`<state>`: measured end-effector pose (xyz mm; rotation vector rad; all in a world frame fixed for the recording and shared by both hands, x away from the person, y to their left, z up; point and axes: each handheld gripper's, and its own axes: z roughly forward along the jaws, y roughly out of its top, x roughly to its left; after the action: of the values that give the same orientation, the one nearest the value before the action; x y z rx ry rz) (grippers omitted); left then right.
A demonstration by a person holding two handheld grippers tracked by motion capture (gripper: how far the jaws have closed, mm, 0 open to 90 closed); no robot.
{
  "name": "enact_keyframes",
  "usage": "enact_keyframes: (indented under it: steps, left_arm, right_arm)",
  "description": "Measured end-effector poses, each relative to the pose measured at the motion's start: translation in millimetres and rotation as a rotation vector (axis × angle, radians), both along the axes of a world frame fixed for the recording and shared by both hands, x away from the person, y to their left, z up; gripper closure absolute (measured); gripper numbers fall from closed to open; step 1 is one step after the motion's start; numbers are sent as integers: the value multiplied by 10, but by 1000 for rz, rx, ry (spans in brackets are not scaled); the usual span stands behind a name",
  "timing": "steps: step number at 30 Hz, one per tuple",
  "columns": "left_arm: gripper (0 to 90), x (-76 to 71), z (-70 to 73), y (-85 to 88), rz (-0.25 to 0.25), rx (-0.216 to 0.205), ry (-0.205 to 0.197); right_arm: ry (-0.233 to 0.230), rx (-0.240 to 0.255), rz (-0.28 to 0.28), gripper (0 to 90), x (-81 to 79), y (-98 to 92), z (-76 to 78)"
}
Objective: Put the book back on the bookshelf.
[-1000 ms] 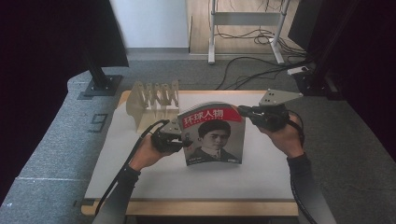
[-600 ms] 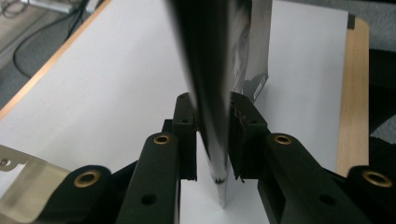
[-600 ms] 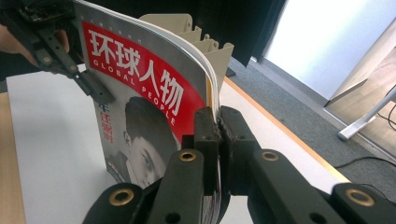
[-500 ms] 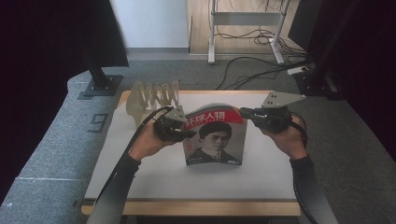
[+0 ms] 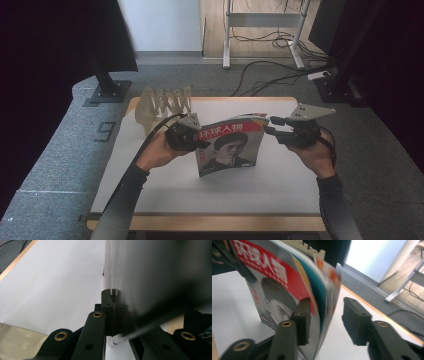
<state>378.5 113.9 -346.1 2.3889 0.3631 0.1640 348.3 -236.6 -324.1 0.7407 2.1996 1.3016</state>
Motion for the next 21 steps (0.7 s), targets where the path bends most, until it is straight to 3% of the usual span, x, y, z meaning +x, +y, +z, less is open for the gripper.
enact_keyframes:
  steps: [5, 9, 16, 21]
  left_arm:
    - [861, -5, -4, -1, -10, -5, -1]
    - [861, 8, -3, 3, -14, -5, 3]
    - [867, 18, -9, 18, 22, -18, -15]
    - [868, 22, 25, 63, 45, -50, -5]
  right_arm:
    - [47, 22, -53, 422, -38, -157, -274]
    - [105, 26, -84, 325, -40, -257, -632]
    - [161, -3, -128, 188, -55, -280, -1144]
    - [196, -13, -144, 152, -90, -260, -1422]
